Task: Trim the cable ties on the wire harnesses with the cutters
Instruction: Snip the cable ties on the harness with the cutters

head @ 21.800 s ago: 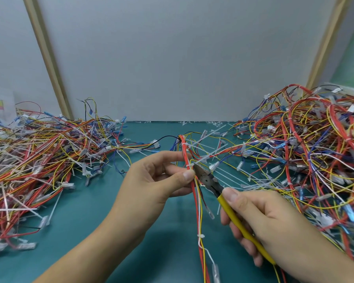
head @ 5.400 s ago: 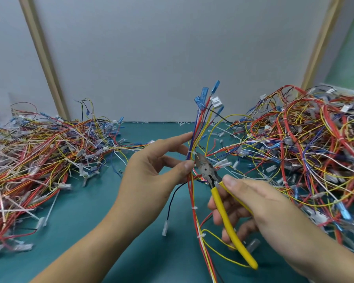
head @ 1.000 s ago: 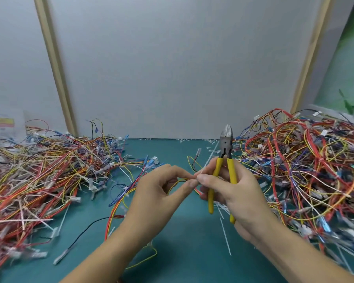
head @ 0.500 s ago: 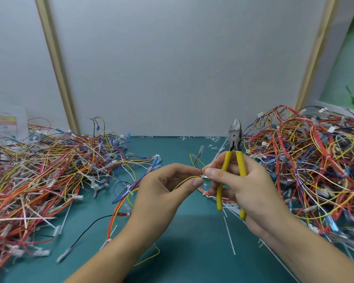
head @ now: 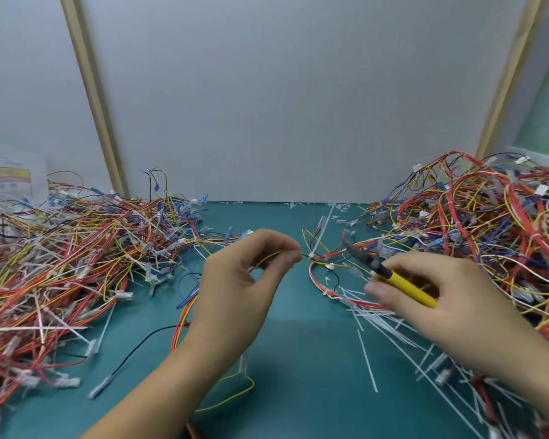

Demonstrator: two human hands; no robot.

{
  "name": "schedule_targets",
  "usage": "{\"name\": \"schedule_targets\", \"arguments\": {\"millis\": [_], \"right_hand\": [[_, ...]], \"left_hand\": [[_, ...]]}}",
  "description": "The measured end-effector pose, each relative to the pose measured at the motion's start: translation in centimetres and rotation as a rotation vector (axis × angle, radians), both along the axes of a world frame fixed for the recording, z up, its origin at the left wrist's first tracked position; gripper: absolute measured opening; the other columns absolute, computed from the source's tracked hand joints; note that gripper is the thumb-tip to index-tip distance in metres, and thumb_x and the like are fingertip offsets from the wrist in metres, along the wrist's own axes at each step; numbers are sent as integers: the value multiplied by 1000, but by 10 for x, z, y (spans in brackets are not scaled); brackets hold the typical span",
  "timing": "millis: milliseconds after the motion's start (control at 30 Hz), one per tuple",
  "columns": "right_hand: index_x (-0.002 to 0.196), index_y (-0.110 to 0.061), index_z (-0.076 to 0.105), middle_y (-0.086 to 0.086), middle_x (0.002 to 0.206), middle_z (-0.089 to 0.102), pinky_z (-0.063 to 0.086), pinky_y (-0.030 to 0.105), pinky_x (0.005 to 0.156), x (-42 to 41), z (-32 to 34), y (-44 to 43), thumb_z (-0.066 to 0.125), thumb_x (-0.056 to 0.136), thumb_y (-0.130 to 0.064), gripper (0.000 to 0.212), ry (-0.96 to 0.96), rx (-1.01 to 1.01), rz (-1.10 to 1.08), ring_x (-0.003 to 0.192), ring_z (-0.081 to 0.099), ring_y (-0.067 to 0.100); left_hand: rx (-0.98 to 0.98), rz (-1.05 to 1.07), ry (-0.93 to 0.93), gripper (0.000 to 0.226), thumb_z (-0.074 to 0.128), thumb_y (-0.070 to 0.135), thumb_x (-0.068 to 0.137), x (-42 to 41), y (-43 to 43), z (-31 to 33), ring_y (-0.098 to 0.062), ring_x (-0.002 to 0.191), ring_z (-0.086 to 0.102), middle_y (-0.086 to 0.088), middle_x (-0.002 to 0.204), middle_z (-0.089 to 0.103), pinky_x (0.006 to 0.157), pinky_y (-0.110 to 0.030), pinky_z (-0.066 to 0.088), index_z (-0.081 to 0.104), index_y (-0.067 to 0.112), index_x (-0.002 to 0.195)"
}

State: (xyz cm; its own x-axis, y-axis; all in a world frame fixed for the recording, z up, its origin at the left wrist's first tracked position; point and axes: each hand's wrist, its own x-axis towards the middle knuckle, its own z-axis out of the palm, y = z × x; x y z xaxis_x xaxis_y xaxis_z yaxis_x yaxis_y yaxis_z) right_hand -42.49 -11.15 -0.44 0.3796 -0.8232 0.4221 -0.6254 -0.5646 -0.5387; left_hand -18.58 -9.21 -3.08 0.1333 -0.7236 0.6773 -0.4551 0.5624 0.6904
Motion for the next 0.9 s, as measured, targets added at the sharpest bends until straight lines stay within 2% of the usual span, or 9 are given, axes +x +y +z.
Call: {"name": "schedule_targets", "arguments": {"millis": [67, 167, 367, 567, 900], "right_hand": [[82, -33, 69, -11, 74, 66, 48, 26, 61, -2, 0, -3, 58, 76, -70, 39, 141, -13, 10, 70, 61, 9], [80, -34, 68, -12, 76, 66, 51, 36, 63, -3, -1, -5, 57, 77, -72, 40, 212, -15, 25, 73, 62, 9], [82, -33, 67, -13, 73, 65, 51, 36, 57, -1, -4, -4, 58, 79, -72, 40, 216, -8, 50, 69, 61, 11], [88, -37, 69, -12, 78, 67, 53, 41, 62, 1, -7, -4, 50, 74, -78, 47, 205, 27, 45, 70, 63, 11], [89, -41, 68, -14, 82, 68, 54, 40, 64, 0, -8, -5, 48, 74, -80, 47, 217, 32, 28, 73, 64, 9]], "left_hand": [[-128, 67, -157, 8, 73, 11, 87, 3, 0, 3, -8, 83, 65, 14, 84, 69, 75, -14, 47, 73, 20, 86], [-201, 46, -236, 4, 72, 12, 87, 7, 0, 5, -12, 85, 64, 12, 86, 66, 75, -23, 49, 74, 15, 87], [-213, 17, -293, 4, 72, 14, 87, 6, 0, 4, -12, 85, 64, 8, 87, 65, 76, -23, 50, 75, 15, 87], [-215, 23, -303, 5, 71, 15, 87, 6, 1, 4, -13, 84, 64, 7, 87, 66, 75, -25, 51, 76, 14, 87], [-207, 22, -308, 5, 71, 17, 87, 5, 1, 3, -14, 85, 64, 9, 87, 65, 75, -29, 50, 76, 17, 87]]}}
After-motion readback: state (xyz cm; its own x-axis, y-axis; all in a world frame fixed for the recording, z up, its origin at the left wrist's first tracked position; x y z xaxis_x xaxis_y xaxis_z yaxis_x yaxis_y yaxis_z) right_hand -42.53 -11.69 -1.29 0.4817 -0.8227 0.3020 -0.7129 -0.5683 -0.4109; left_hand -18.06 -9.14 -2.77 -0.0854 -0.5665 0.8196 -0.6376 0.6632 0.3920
